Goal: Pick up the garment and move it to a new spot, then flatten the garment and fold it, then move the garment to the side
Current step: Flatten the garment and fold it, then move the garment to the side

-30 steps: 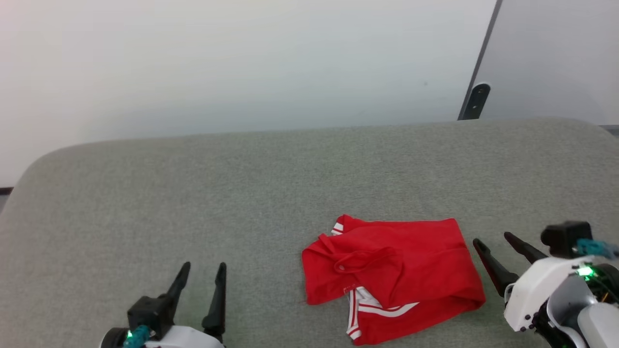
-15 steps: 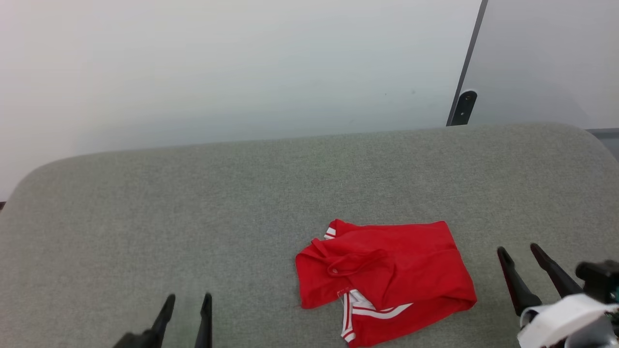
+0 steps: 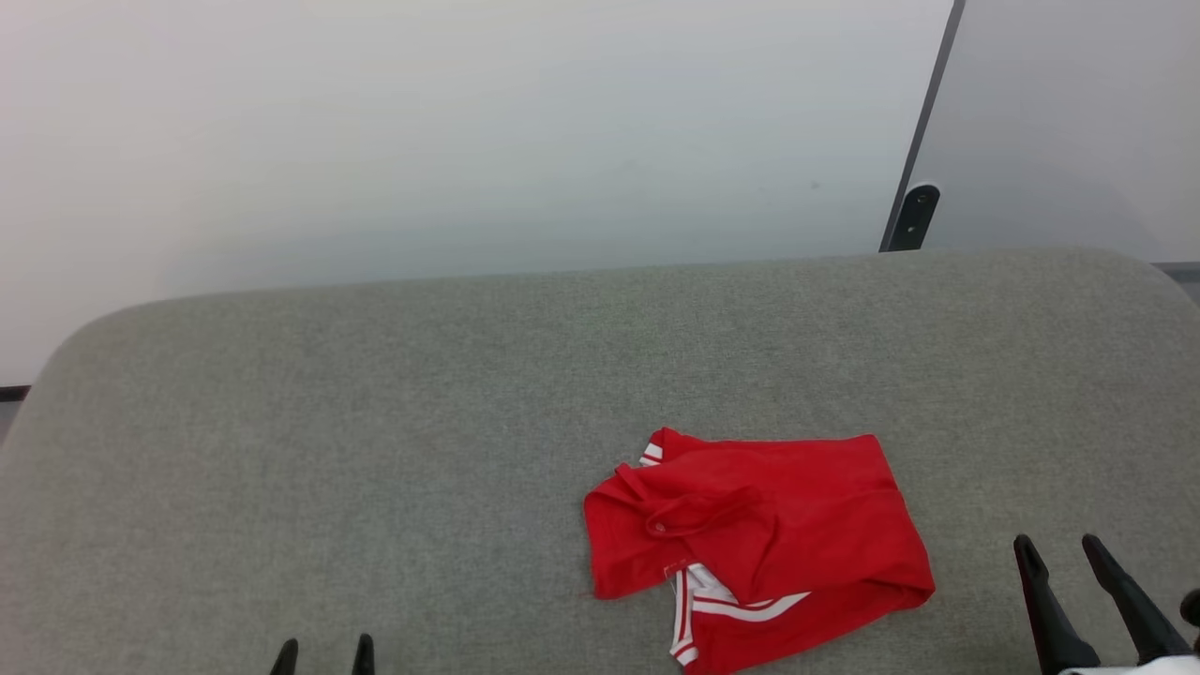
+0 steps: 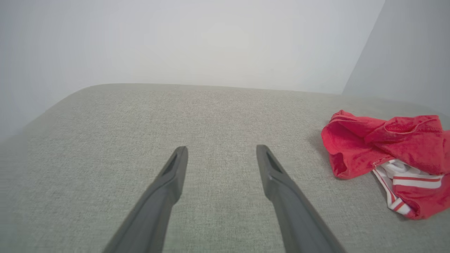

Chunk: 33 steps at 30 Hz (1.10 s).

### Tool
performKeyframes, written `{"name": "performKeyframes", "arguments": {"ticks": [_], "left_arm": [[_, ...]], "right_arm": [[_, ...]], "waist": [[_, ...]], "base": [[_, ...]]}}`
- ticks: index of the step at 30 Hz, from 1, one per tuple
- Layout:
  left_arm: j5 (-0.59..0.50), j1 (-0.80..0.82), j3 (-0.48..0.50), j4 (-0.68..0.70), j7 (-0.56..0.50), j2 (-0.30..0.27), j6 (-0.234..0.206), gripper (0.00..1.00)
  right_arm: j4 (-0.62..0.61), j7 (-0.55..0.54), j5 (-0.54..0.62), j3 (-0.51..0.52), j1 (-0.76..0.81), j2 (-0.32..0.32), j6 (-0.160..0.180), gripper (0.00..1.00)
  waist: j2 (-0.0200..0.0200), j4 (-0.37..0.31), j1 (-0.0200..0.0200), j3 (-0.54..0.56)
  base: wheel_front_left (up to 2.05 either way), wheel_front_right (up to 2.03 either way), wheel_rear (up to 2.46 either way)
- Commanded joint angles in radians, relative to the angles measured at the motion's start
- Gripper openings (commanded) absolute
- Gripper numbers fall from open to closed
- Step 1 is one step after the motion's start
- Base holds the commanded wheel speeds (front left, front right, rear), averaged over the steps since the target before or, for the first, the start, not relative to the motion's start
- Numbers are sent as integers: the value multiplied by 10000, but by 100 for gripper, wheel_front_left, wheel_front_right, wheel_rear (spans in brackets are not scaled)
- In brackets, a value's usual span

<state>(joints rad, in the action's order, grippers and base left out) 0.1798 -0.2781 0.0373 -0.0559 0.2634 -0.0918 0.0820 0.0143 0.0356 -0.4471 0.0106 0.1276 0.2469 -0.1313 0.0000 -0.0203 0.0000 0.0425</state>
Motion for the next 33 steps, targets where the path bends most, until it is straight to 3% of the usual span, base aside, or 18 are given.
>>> {"name": "performKeyframes", "arguments": {"ticks": [1, 11, 33], "left_arm": [[-92, -105, 28, 82, 6, 17, -35, 100], [-292, -288, 2, 294, 6, 43, -112, 100], [-385, -226, -149, 458, 6, 118, -235, 100]], "right_arm": [[-159, -66, 100, 97, 161, -91, 13, 100], [-923, -506, 375, 392, 582, -408, 13, 100], [-862, -694, 311, 145, 351, -381, 13, 100]], "waist": [[0, 14, 0, -1], [0, 7, 0, -8], [0, 103, 0, -99]], "base": [[0, 0, 0], [0, 0, 0], [0, 0, 0]]}}
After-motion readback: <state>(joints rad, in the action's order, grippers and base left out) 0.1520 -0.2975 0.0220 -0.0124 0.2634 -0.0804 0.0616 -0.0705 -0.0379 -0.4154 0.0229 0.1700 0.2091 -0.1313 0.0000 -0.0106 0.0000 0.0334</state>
